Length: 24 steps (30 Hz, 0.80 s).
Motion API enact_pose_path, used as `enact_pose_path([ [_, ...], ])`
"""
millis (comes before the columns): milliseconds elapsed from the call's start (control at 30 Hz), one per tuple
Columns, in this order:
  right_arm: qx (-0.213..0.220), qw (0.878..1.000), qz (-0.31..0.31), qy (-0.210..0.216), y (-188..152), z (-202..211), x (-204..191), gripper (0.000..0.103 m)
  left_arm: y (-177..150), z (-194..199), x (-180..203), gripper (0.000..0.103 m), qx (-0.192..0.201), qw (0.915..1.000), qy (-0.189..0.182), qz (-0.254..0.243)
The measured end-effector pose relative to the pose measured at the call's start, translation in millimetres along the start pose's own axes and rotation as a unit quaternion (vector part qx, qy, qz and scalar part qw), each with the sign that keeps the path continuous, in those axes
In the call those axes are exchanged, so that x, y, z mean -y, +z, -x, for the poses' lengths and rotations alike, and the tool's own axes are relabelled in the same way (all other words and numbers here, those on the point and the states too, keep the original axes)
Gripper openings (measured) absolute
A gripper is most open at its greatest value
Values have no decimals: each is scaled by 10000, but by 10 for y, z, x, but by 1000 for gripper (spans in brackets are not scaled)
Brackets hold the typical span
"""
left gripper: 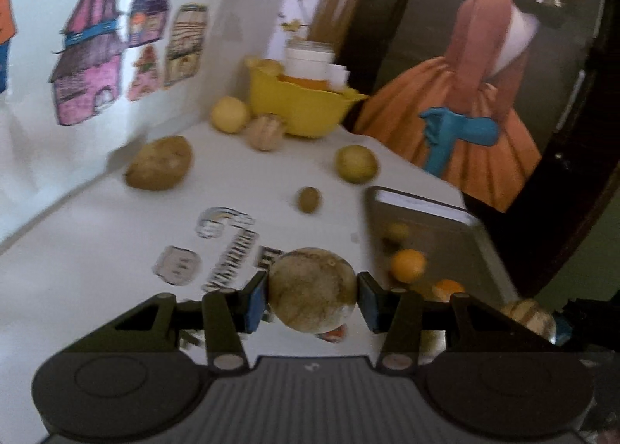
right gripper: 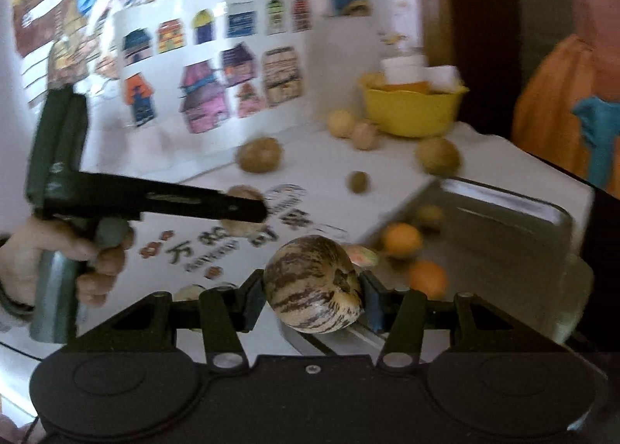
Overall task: Organize fruits
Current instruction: 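Carry the melon with the right tool while the left tool carries the brown fruit over the tray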
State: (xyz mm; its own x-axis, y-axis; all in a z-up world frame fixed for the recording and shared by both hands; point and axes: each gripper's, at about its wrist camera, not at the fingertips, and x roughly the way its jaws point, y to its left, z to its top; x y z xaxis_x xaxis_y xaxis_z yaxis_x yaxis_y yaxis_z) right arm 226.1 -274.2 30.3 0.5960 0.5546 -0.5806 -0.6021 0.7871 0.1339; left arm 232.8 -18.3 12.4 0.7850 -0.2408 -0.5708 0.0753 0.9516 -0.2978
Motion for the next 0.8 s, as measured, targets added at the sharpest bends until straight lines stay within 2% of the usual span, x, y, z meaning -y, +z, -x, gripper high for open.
enact_pose_path([
  [200,1,9985,-281,-471,-256,190,307,53,-168,50,339,53,-43,9993,-360,-83],
  [467,60,9956,-133,-927,-464,186,510,53,-399,34,677,53,-245,9976,-585,-261],
  [600,45,9951,-43,-984,-514,211,600,53,-465,-2,809,53,-324,9963,-694,-383],
  [800,-10,9939,405,-1026,-521,204,688,53,-531,-98,974,53,-428,9944,-710,-657],
])
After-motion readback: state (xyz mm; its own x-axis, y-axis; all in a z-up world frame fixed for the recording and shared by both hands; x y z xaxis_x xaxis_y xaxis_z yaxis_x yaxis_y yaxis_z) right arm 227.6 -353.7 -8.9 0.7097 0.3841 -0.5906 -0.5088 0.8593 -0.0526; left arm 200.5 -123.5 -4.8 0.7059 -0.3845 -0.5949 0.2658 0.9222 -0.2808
